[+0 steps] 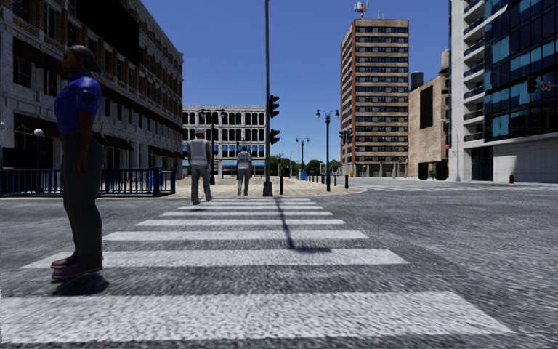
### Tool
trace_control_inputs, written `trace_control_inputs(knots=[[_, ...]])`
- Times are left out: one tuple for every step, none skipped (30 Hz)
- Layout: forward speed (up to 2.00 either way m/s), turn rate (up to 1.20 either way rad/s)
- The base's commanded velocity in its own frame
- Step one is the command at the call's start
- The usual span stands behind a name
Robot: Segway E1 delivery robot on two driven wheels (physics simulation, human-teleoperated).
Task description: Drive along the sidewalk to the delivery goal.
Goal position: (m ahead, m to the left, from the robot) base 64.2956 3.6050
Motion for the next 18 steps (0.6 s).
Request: trace_control_inputs(knots=[[1.76, 0.0], [1.76, 0.0], [1.76, 0.0], [1.76, 0.0], [1.76, 0.0], [1.76, 0.0], [1.76, 0.0], [1.76, 0.0], [1.76, 0.0], [1.76, 0.0], [1.76, 0.0], [1.76, 0.0], [1.76, 0.0], [1.76, 0.0], [1.76, 0.0], [1.76, 0.0], [1.76, 0.0], [1.76, 0.0]])
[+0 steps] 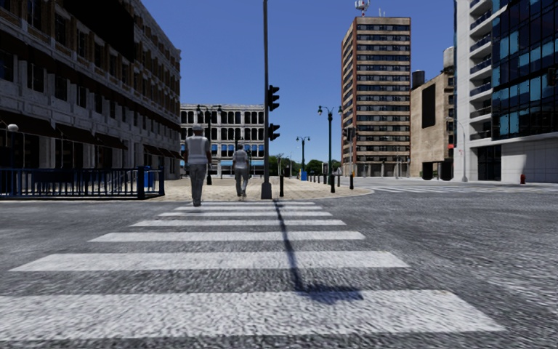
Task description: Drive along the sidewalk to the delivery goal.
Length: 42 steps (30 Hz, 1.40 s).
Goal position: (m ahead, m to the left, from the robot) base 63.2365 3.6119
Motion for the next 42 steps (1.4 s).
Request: trace_control_inputs(knots=[[1.76, 0.0], [1.76, 0.0], [1.76, 0.0], [1.76, 0.0], [1.76, 0.0], [1.76, 0.0], [1.76, 0.0], [1.76, 0.0], [1.76, 0.0], [1.76, 0.0], [1.76, 0.0], [1.76, 0.0], [1.76, 0.0], [1.76, 0.0], [1.76, 0.0], [1.76, 0.0], [1.76, 0.0], [1.76, 0.0], [1.76, 0.0], [1.76, 0.0], [1.76, 0.0], [1.76, 0.01], [1.76, 0.12], [1.76, 0.2], [1.76, 0.2], [1.76, 0.28], [1.76, 0.37], [1.76, 0.49], [1.76, 0.49], [1.76, 0.57], [1.76, 0.6], [1.76, 0.6], [1.76, 0.57], [1.76, 0.57], [1.76, 0.1], [1.76, 0.07], [1.76, 0.06], [1.76, 0.06], [1.76, 0.04], [1.76, 0.03], [1.76, 0.01], [1.76, 0.01]])
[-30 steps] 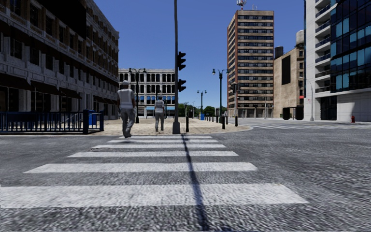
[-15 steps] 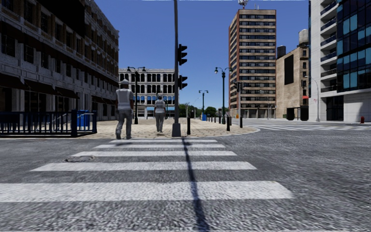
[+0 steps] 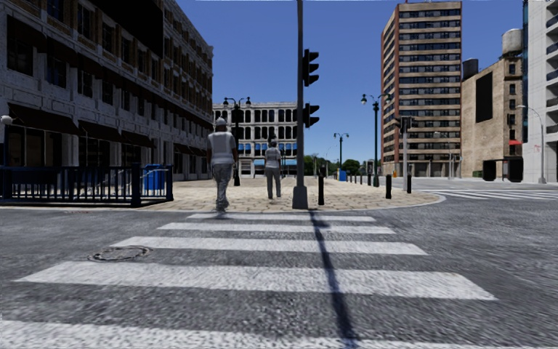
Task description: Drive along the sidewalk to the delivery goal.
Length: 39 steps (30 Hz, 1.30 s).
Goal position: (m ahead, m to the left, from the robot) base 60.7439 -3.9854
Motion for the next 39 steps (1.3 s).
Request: trace_control_inputs(knots=[[1.76, 0.01], [1.76, 0.01], [1.76, 0.01], [1.76, 0.01], [1.76, 0.01], [1.76, 0.13], [1.76, 0.35], [1.76, 0.59], [1.76, 0.73], [1.76, 0.73], [1.76, 0.78], [1.76, 0.79], [1.76, 0.79], [1.76, 0.79], [1.76, 0.64], [1.76, 0.52], [1.76, 0.39], [1.76, 0.3], [1.76, 0.3], [1.76, 0.25], [1.76, 0.14], [1.76, 0.09], [1.76, 0.09], [1.76, 0.08], [1.76, 0.06], [1.76, 0.02], [1.76, 0.01], [1.76, 0.01], [1.76, 0.01], [1.76, 0.01], [1.76, 0.01], [1.76, 0.01], [1.76, 0.01], [1.76, 0.0], [1.76, 0.0], [1.76, 0.0], [1.76, 0.0], [1.76, 0.0], [1.76, 0.0]])
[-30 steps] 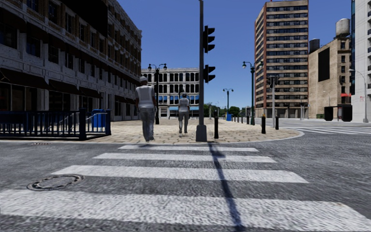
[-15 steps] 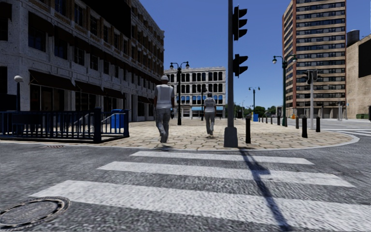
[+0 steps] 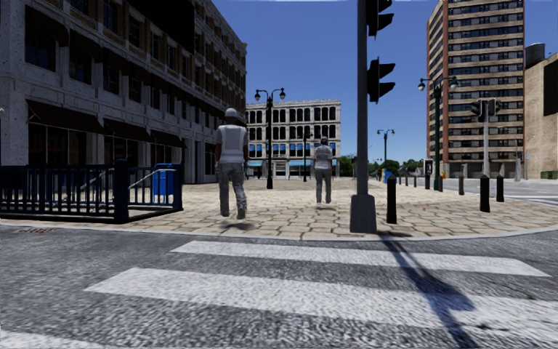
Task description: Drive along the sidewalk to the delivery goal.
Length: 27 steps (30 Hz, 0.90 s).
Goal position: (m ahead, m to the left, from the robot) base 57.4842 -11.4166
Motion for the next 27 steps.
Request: trace_control_inputs(knots=[[1.76, 0.0], [1.76, 0.0], [1.76, 0.0], [1.76, 0.0], [1.76, 0.0], [1.76, 0.0], [1.76, 0.0], [1.76, 0.0], [1.76, 0.0], [1.76, 0.0], [1.76, 0.0], [1.76, 0.0], [1.76, 0.0], [1.76, 0.0], [1.76, 0.0], [1.76, 0.0], [1.76, 0.0], [1.76, 0.0], [1.76, 0.0], [1.76, 0.0], [1.76, 0.0], [1.76, 0.0], [1.76, 0.0], [1.76, 0.0], [1.76, 0.0], [1.76, 0.0], [1.76, 0.0]])
